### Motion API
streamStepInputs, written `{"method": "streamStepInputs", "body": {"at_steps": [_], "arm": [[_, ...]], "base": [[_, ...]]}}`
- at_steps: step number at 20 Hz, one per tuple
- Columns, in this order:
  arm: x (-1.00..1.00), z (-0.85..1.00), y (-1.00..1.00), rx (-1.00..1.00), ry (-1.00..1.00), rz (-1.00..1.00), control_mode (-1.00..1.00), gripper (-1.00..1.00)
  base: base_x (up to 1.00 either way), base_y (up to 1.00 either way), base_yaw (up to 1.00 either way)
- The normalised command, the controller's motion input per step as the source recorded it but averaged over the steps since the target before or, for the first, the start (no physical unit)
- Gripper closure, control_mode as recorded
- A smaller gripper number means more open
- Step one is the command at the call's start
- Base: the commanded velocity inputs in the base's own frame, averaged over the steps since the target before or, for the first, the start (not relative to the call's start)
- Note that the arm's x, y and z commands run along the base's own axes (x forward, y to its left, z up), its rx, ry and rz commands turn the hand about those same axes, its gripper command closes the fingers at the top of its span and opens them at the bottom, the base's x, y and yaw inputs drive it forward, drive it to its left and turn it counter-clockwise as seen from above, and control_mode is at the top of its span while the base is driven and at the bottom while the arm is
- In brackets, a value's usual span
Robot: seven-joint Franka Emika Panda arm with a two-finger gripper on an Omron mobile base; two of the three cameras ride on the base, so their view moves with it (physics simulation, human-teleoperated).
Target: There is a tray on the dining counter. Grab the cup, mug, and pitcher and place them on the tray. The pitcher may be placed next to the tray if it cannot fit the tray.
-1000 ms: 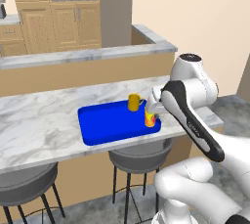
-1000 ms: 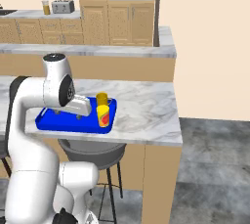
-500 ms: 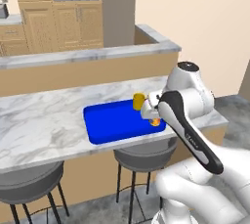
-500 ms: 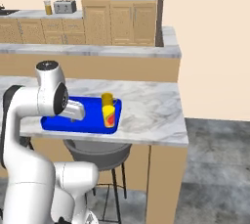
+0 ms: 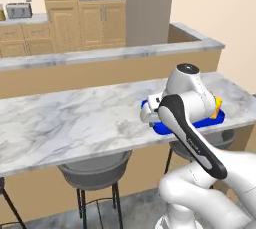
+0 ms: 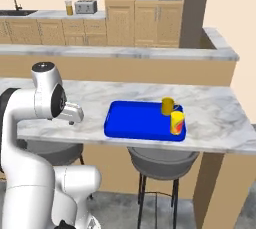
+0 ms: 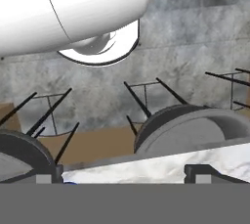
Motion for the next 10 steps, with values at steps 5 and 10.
{"method": "streamStepInputs", "body": {"at_steps": [5,10], "arm": [[0.00,0.00,0.00,0.00,0.00,0.00,1.00,-1.00],[0.00,0.00,0.00,0.00,0.00,0.00,1.00,-1.00]], "base": [[-0.07,1.00,0.00],[-0.02,1.00,0.00]]}}
